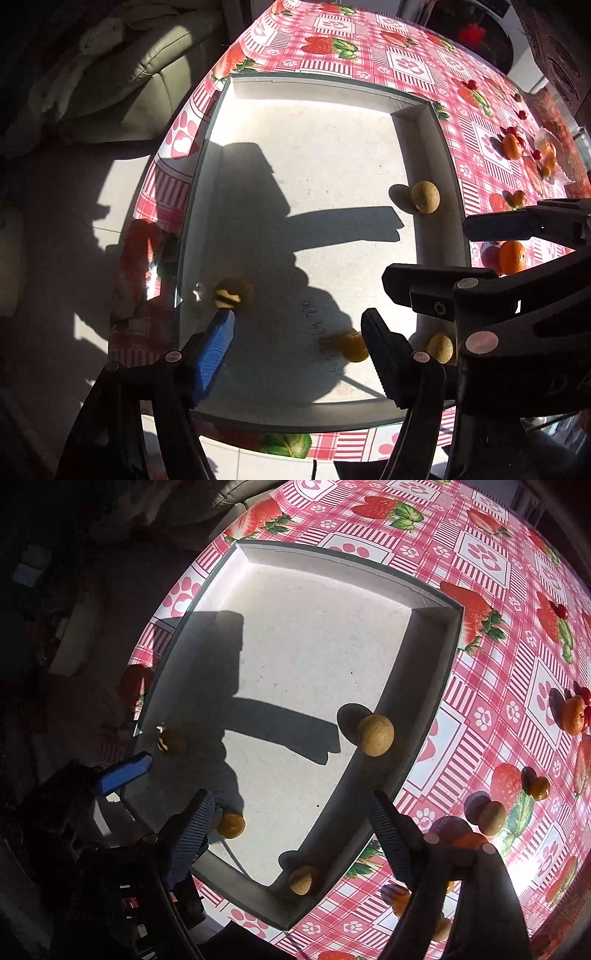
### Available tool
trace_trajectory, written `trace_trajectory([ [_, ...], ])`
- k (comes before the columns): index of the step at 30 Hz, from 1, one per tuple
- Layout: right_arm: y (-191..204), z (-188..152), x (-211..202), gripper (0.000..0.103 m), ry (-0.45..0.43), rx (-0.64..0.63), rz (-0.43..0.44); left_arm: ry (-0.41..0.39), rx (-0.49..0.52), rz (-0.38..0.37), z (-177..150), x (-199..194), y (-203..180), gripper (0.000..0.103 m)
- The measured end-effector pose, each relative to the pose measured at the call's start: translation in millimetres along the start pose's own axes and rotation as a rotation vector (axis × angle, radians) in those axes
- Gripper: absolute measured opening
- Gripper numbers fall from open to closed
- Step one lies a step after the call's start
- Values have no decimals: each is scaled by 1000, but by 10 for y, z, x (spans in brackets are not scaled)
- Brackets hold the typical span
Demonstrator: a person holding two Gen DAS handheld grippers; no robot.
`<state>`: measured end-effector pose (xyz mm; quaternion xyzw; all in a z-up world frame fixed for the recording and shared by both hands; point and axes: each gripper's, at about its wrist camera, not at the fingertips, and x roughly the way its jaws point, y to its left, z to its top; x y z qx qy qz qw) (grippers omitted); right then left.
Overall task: Organize fruits
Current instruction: 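Lower the kiwi into the tray and open the right tool while the left tool releases its fruit, then move both open tools back to the fruits on the cloth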
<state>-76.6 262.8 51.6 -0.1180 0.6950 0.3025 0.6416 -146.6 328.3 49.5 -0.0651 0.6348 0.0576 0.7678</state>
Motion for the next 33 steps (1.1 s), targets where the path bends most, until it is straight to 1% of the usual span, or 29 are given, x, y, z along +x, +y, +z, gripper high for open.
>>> trace_trajectory([
  [3,-98,-61,-154,87,-26,28,-6,0,26,-2,39,-53,-74,72],
  [6,-218,-143,-265,87,-49,83,-22,-3,59,-7,85,-103,-187,72],
  [10,-553,-340,-428,87,-71,180,-41,-10,114,-28,143,-190,-384,72],
  [11,-792,-459,-479,87,-75,208,-48,-13,131,-35,163,-207,-450,72],
  [16,-1355,-875,-611,87,-74,350,-91,-30,229,-69,284,-287,-846,72],
  [19,-1676,-1169,-612,87,-64,451,-119,-34,286,-96,377,-297,-1117,72],
  [23,-2051,-1566,-604,87,-51,582,-141,-36,363,-114,525,-254,-1490,72],
  [26,-2215,-1775,-572,87,-39,635,-144,-24,401,-121,633,-169,-1734,72],
  [29,-2302,-1932,-561,87,-31,648,-146,-7,424,-127,726,-64,-1949,72],
  [33,-2362,-2019,-502,87,-26,655,-137,16,435,-129,822,82,-2165,72],
])
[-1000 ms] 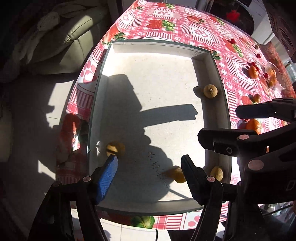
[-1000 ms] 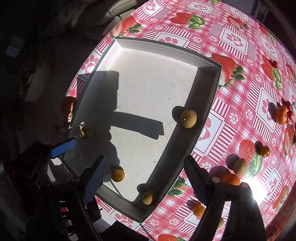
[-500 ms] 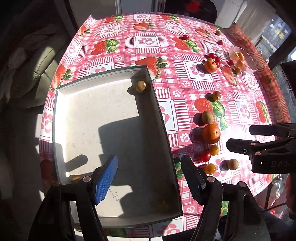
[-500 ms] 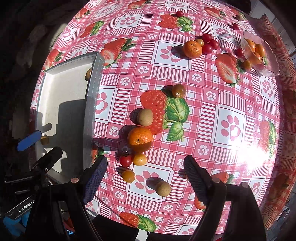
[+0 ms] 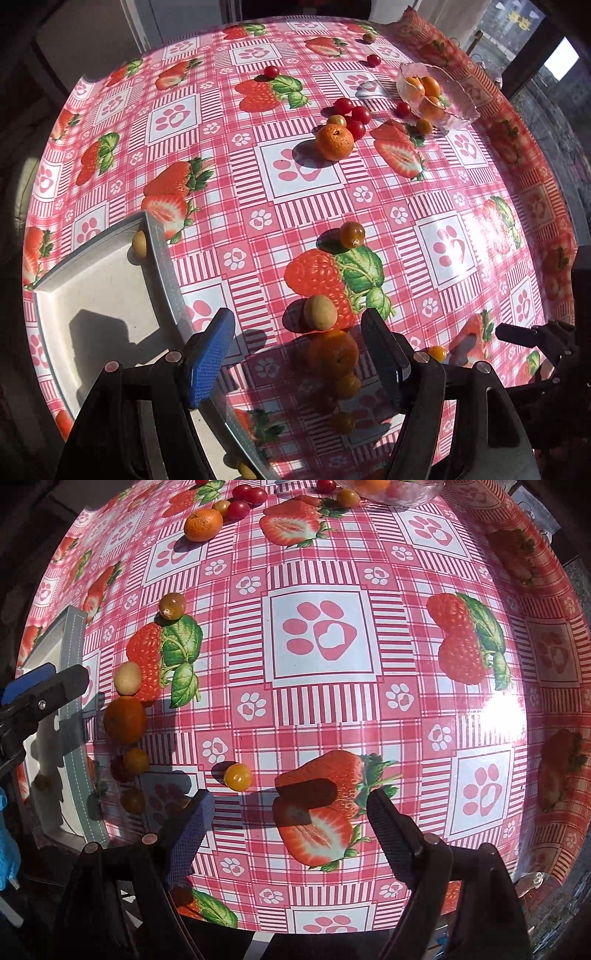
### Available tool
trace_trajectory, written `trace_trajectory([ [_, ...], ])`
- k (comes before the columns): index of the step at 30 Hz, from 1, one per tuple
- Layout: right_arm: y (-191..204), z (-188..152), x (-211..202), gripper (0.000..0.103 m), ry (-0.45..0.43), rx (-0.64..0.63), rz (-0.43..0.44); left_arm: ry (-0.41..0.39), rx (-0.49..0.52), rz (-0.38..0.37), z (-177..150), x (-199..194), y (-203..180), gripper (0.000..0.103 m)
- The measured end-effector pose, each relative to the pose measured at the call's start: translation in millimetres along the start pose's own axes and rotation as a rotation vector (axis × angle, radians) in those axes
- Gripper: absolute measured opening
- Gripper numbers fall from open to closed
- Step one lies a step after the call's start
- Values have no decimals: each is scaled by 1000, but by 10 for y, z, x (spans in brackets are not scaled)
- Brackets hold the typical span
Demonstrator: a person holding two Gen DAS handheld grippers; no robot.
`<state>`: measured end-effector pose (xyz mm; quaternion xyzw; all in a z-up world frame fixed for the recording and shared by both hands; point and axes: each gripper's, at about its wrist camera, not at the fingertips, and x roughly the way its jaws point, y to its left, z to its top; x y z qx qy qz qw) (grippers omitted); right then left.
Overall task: Organize fruits
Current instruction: 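Move both open tools back to the fruits on the cloth, then grasp a yellow kumquat with the right tool while the left tool grasps a dark cherry tomato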
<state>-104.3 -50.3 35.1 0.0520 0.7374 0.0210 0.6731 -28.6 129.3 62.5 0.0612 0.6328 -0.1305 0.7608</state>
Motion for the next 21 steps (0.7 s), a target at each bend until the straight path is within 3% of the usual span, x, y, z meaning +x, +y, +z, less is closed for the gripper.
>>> trace_trajectory([
  [5,70,38,123,87,6,-7,29,21,19,16,180,210,-140,72],
  [12,292,60,272,85,-2,-56,-4,33,46,41,361,488,-297,72],
  [17,514,68,317,66,-14,-86,-42,47,50,59,400,646,-348,72],
  [19,599,45,326,53,-17,-108,-64,46,43,59,417,679,-341,71],
  [21,650,8,322,41,-23,-134,-67,36,40,53,423,676,-354,62],
])
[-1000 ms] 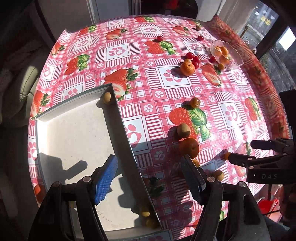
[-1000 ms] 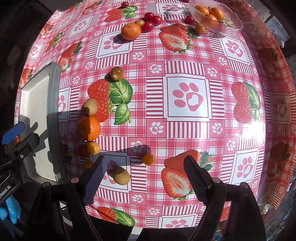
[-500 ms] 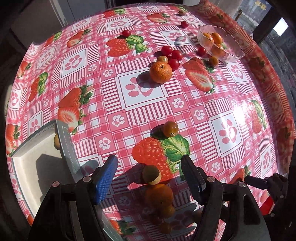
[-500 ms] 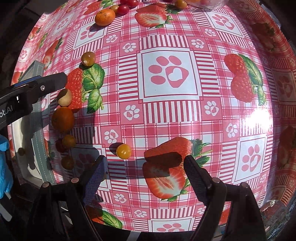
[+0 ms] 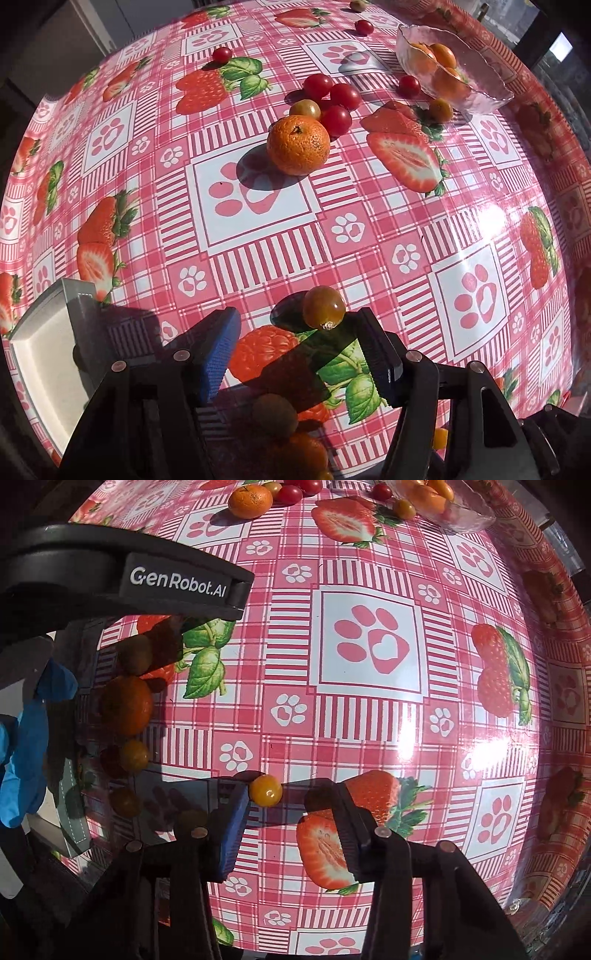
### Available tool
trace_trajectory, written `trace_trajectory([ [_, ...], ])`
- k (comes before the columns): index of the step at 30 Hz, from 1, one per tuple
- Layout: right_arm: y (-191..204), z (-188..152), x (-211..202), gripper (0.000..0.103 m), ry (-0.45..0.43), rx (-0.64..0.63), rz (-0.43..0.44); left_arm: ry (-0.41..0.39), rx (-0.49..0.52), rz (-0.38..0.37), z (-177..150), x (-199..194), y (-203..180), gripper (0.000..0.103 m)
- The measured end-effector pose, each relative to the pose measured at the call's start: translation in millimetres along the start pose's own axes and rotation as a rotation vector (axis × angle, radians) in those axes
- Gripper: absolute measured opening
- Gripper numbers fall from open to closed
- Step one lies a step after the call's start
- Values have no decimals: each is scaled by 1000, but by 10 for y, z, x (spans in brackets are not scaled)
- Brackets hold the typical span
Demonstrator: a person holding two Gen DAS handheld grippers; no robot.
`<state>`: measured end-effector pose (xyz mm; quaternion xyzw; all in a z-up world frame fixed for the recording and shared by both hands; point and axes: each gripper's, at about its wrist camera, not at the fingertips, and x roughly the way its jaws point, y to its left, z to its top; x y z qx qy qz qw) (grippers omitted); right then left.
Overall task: Organize fruits
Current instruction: 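Grasp a yellow kumquat with the right tool while the left tool grasps a dark cherry tomato, then carry the kumquat into the tray and open the right tool while the left tool releases its tomato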
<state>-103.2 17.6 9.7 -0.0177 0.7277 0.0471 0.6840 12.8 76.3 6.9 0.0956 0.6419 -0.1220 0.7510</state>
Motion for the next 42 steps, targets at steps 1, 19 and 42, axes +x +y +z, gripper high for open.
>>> trace_trajectory([
  [1,31,-9,-4,31,-2,-8,14,-6,3,-2,-5,-2,-47,60],
  [19,-468,-136,-248,19,-54,115,230,-72,-70,-141,-119,-396,145,23],
  [42,75,128,-762,19,-88,-64,228,-148,-261,-88,-1172,-1058,1015,23],
])
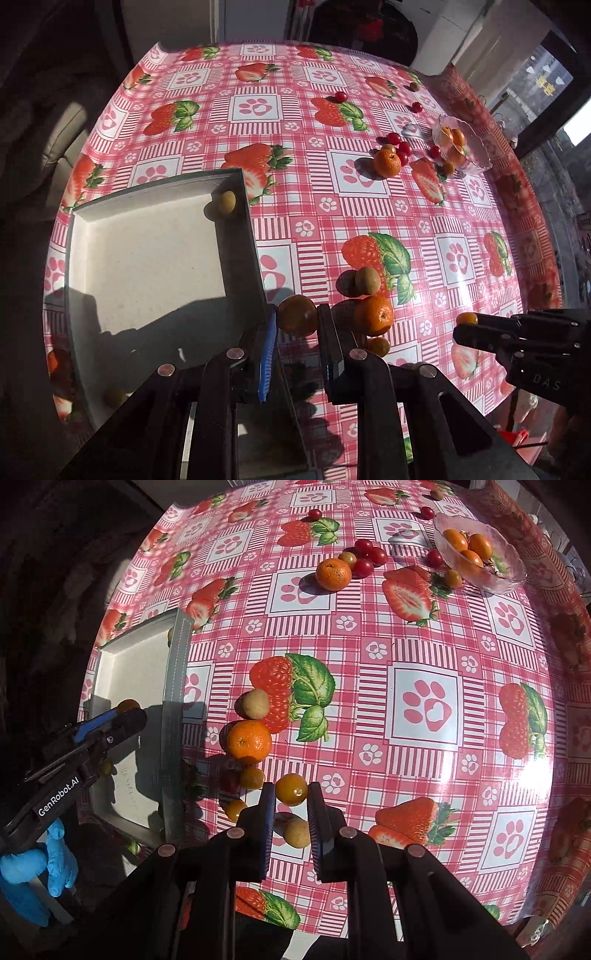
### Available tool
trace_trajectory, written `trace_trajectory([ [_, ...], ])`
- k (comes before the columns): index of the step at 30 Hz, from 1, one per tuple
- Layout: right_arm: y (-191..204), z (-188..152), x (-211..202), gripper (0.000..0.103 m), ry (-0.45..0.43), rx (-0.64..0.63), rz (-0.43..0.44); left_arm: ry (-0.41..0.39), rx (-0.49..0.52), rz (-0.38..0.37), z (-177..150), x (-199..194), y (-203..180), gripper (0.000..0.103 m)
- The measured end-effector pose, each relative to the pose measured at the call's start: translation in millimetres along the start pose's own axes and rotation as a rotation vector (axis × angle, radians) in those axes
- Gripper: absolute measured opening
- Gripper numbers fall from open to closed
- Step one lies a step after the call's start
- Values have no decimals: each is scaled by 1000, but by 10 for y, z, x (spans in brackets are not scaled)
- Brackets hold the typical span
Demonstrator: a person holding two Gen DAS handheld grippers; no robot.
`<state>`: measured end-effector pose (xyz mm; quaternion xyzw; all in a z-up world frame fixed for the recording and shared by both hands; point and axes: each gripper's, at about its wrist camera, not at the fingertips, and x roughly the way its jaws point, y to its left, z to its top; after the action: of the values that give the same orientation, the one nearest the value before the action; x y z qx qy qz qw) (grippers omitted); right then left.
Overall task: Organize fruits
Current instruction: 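Carry the kumquat into the tray and open the right tool while the left tool releases its tomato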
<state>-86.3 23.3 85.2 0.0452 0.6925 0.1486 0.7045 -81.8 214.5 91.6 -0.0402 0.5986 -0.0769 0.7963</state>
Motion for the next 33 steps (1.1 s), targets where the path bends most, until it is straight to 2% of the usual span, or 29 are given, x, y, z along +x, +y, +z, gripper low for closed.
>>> trace_trajectory([
  [13,985,213,176,19,38,-230,19,-20,-176,75,-438,-182,760,23],
  [18,1310,263,329,19,70,-297,36,-12,-215,96,-597,-177,953,23],
  [24,1571,333,592,19,118,-342,44,18,-217,110,-742,-68,1002,23],
  [33,1762,386,995,19,185,-361,32,69,-197,106,-869,156,931,23],
])
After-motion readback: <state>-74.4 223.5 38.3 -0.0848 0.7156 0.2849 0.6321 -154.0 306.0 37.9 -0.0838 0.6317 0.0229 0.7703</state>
